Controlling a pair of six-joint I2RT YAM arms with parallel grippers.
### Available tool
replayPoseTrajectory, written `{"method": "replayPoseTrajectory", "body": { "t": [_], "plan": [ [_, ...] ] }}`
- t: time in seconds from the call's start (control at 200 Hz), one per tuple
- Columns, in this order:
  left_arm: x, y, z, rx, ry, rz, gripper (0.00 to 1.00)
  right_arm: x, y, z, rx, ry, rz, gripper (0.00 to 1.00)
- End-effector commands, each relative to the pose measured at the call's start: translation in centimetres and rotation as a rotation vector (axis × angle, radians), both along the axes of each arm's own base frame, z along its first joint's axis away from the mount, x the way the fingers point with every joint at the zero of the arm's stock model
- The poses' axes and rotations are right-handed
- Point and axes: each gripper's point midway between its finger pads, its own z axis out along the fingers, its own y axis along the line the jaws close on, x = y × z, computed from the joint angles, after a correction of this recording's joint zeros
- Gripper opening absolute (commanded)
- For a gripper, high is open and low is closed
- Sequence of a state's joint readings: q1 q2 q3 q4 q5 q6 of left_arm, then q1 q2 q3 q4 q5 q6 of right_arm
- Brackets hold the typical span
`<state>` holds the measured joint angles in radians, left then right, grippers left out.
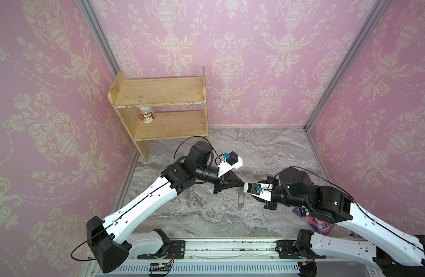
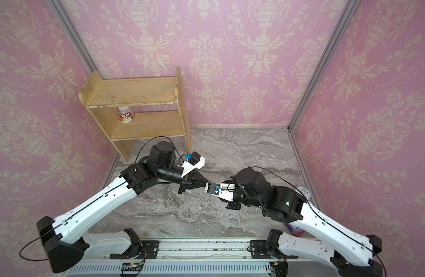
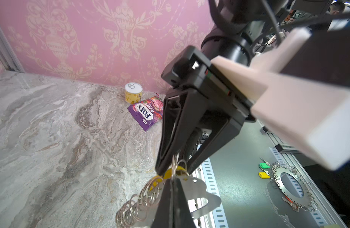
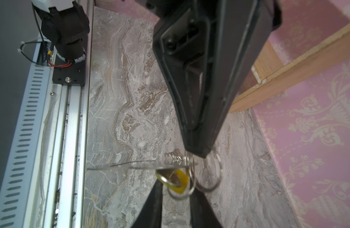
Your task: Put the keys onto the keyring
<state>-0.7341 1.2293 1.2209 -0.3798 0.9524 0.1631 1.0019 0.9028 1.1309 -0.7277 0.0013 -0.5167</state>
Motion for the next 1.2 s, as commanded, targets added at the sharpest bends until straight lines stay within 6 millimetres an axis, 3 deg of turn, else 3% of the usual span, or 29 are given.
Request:
{"method": "replayPoseTrajectory", "body": {
  "t": [0.0, 0.285, 0.32, 0.33, 0.35, 0.445, 0.665, 0.856, 1.196],
  "plan": [
    [-0.9, 0.3, 2.3, -0.091, -0.09, -0.028, 0.0, -0.5, -0.9, -0.4, 0.007, 0.032, -0.033, 0.39],
    [-1.2, 0.6, 0.5, -0.073, -0.147, -0.021, 0.0, -0.4, -2.4, 4.2, 0.199, 0.055, -0.072, 0.51],
    [-1.2, 0.6, 0.3, -0.07, -0.161, -0.017, 0.0, -0.4, -2.3, 4.5, 0.225, 0.073, -0.065, 0.51],
    [-1.2, 0.6, 0.3, -0.069, -0.165, -0.017, 0.0, -0.5, -2.4, 5.7, 0.253, 0.061, -0.059, 0.51],
    [-1.3, 0.5, 0.2, -0.066, -0.173, -0.015, 0.0, -0.5, -2.3, 6.4, 0.275, 0.065, -0.052, 0.5],
    [-1.3, 0.4, 0.0, -0.065, -0.204, -0.008, 0.0, -0.9, -1.4, 7.3, 0.324, 0.118, -0.003, 0.41],
    [-1.5, 0.6, 0.6, -0.091, -0.259, 0.012, 0.0, -1.2, -0.1, 7.5, 0.382, 0.215, 0.043, 0.26],
    [-1.3, 0.9, 1.1, -0.113, -0.306, 0.041, 0.0, -1.6, 0.2, 6.5, 0.402, 0.334, 0.038, 0.28],
    [-1.4, 0.9, 1.9, -0.139, -0.33, 0.051, 0.0, -1.4, 0.5, 5.6, 0.397, 0.382, 0.022, 0.28]
  ]
}}
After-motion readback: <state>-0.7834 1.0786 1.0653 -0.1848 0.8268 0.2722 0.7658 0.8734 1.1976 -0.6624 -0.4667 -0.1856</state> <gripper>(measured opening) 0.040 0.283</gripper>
